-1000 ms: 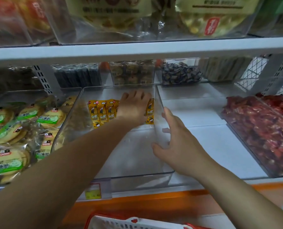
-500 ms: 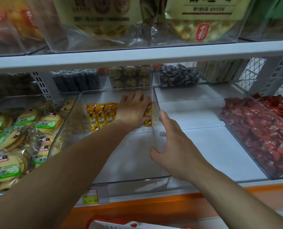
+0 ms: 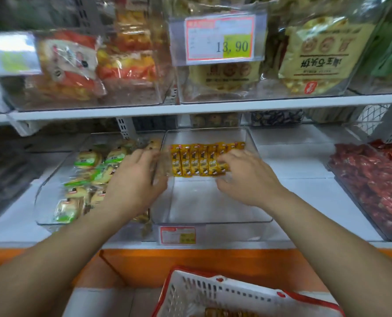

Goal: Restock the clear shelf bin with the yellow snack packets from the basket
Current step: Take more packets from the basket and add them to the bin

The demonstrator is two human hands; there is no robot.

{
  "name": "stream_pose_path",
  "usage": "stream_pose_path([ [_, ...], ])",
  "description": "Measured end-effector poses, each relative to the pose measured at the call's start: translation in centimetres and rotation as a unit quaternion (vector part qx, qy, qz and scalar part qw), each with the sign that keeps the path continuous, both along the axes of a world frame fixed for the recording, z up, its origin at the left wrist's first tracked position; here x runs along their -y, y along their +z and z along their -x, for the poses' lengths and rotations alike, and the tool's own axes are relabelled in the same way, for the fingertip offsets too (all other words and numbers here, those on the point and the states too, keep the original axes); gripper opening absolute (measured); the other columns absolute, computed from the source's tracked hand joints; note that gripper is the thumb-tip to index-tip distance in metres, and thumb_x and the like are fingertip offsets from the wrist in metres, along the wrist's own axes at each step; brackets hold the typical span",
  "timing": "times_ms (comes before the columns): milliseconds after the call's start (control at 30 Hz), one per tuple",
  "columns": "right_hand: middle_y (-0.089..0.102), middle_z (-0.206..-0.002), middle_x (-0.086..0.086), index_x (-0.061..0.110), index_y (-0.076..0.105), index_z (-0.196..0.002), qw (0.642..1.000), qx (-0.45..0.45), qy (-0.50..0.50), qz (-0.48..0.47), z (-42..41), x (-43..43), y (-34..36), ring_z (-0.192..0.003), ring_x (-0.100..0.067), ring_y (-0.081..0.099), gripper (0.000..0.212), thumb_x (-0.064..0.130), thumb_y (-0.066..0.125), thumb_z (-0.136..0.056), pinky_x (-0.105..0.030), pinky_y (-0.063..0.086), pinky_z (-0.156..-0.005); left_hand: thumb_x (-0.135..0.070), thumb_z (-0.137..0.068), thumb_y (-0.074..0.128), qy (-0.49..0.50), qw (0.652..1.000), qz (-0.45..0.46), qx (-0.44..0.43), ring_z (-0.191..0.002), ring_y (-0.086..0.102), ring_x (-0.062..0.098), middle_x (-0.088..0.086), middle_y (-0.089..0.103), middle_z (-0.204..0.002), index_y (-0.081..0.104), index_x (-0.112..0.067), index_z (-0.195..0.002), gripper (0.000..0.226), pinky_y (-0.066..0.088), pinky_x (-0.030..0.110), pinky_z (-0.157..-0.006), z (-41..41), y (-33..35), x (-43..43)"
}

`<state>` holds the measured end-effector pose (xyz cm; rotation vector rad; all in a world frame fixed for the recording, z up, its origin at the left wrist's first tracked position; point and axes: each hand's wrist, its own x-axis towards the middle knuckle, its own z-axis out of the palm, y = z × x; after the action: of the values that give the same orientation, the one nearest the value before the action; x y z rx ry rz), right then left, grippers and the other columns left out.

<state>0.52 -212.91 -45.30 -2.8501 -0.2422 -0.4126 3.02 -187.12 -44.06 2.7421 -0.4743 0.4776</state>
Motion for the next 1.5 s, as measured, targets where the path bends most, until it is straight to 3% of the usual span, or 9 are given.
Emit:
stream_pose_path([
  [167, 0.065, -0.108, -0.003, 0.018, 0.065, -0.106, 0.974, -0.223, 0.007, -0.033, -7.0, -2.6, -3.1, -0.105, -0.026, 0.059, 0.032, 0.042, 0.068, -0.085, -0.039, 0.051, -0.090, -0.026, -0.090, 0.071, 0.013, 0.994, 0.093, -0.051, -0.125, 0.054, 0.032, 0.008, 0.055, -0.140, 0.053, -0.013, -0.142, 0.056, 0.045, 0.044, -0.102, 2.1, -4.0, -2.4],
  [233, 0.066, -0.117, -0.003, 0.019, 0.066, -0.120, 0.966, -0.253, -0.014, -0.046, -9.4, -2.6, -4.1, -0.109, -0.025, 0.061, 0.043, 0.044, 0.069, -0.085, -0.039, 0.051, -0.095, -0.019, -0.089, 0.071, -0.019, 0.997, 0.075, -0.022, -0.118, 0.056, 0.034, 0.008, 0.062, -0.130, 0.060, -0.012, -0.136, 0.048, 0.047, 0.046, -0.099, 2.1, -5.3, -2.7],
  [400, 0.065, -0.122, 0.003, 0.027, 0.066, -0.122, 0.966, -0.253, -0.043, -0.038, -13.4, -2.0, -6.1, -0.111, -0.023, 0.060, 0.042, 0.048, 0.067, -0.086, -0.030, 0.049, -0.088, -0.015, -0.085, 0.074, -0.022, 0.995, 0.097, 0.025, -0.103, 0.057, 0.027, 0.005, 0.070, -0.113, 0.067, -0.014, -0.123, 0.038, 0.046, 0.037, -0.083, 1.7, -6.4, -3.0],
  [633, 0.073, -0.098, -0.002, 0.020, 0.073, -0.098, 0.975, -0.219, 0.026, -0.034, -13.7, -5.8, -5.2, -0.092, -0.023, 0.066, 0.025, 0.040, 0.066, -0.085, -0.037, 0.056, -0.081, -0.032, -0.088, 0.057, -0.016, 0.992, 0.124, -0.011, -0.113, 0.055, 0.027, 0.001, 0.067, -0.122, 0.063, -0.018, -0.135, 0.049, 0.052, 0.042, -0.088, 2.1, -6.0, -2.9],
  [767, 0.064, -0.098, 0.005, 0.023, 0.065, -0.125, 0.970, -0.226, 0.052, -0.079, -14.8, -9.2, -4.7, -0.095, -0.018, 0.061, 0.044, 0.040, 0.071, -0.085, -0.026, 0.045, -0.070, -0.027, -0.092, 0.065, -0.012, 0.992, 0.124, -0.014, -0.117, 0.054, 0.025, 0.000, 0.066, -0.124, 0.063, -0.019, -0.136, 0.044, 0.050, 0.041, -0.090, 2.1, -6.1, -2.9],
  [933, 0.064, -0.126, -0.003, 0.020, 0.057, -0.136, 0.965, -0.248, 0.030, -0.083, -15.5, -10.0, -4.8, -0.112, -0.024, 0.060, 0.057, 0.041, 0.073, -0.086, -0.033, 0.049, -0.095, -0.027, -0.090, 0.067, -0.013, 0.992, 0.121, -0.015, -0.117, 0.051, 0.025, -0.002, 0.065, -0.126, 0.062, -0.022, -0.136, 0.047, 0.045, 0.036, -0.090, 1.9, -6.4, -3.1],
  [1300, 0.069, -0.108, 0.006, 0.022, 0.070, -0.110, 0.986, -0.123, 0.061, -0.095, -0.4, -6.0, 3.1, -0.095, -0.010, 0.061, 0.028, 0.036, 0.072, -0.085, -0.031, 0.050, -0.088, -0.046, -0.092, 0.068, 0.005, 0.987, 0.132, -0.095, -0.120, 0.057, 0.024, 0.002, 0.061, -0.135, 0.054, -0.021, -0.141, 0.057, 0.049, 0.042, -0.098, 4.1, -0.9, -3.5],
  [1400, 0.063, -0.093, 0.020, 0.026, 0.070, -0.107, 0.984, -0.116, 0.073, -0.115, 6.9, -4.2, 3.9, -0.080, 0.009, 0.056, 0.024, 0.034, 0.073, -0.084, -0.012, 0.043, -0.074, -0.043, -0.091, 0.068, -0.023, 0.988, 0.129, -0.083, -0.101, 0.062, 0.015, -0.008, 0.064, -0.115, 0.061, -0.027, -0.126, 0.039, 0.051, 0.033, -0.078, 7.8, 0.6, -3.1],
  [1500, 0.066, -0.091, 0.018, 0.025, 0.071, -0.104, 0.974, -0.174, 0.049, -0.139, 12.6, -2.7, 0.8, -0.081, -0.001, 0.064, 0.021, 0.031, 0.072, -0.084, -0.019, 0.048, -0.075, -0.042, -0.091, 0.066, -0.095, 0.981, 0.036, -0.166, -0.093, 0.065, 0.014, -0.013, 0.063, -0.100, 0.064, -0.028, -0.115, 0.028, 0.046, 0.027, -0.067, 11.8, -0.5, -1.5],
])
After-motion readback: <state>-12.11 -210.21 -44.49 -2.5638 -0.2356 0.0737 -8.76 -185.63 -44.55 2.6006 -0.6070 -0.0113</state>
